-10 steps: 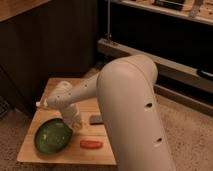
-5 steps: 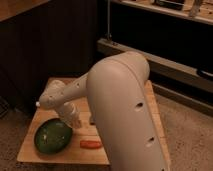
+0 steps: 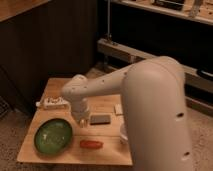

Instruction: Drag the ceramic bowl in a circle

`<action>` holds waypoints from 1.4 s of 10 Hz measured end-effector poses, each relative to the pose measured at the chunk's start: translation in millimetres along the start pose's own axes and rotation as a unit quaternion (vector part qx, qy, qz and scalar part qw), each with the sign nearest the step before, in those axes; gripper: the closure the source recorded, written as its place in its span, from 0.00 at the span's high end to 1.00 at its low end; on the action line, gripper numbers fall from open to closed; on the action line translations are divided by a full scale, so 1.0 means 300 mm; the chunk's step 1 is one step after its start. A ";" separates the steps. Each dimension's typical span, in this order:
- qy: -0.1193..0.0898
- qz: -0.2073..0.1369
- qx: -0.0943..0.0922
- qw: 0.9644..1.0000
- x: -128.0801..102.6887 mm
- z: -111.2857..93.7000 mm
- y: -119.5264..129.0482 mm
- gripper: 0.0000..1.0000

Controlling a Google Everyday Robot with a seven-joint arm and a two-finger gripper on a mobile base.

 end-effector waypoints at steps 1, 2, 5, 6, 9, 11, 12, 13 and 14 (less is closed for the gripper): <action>-0.007 -0.012 -0.048 0.999 0.002 0.002 -0.014 0.80; -0.017 -0.033 -0.073 0.997 0.004 0.000 -0.006 0.80; -0.047 -0.095 -0.114 0.988 0.004 -0.015 0.035 0.80; -0.052 -0.100 -0.126 0.986 0.001 -0.023 0.037 0.80; -0.078 -0.113 -0.150 0.979 -0.017 -0.052 0.099 0.80; -0.085 -0.108 -0.152 0.979 -0.020 -0.049 0.135 0.80; -0.087 -0.108 -0.151 0.979 -0.023 -0.042 0.159 0.80; -0.087 -0.108 -0.152 0.979 -0.030 -0.028 0.171 0.80; -0.086 -0.109 -0.154 0.978 -0.038 -0.015 0.183 0.80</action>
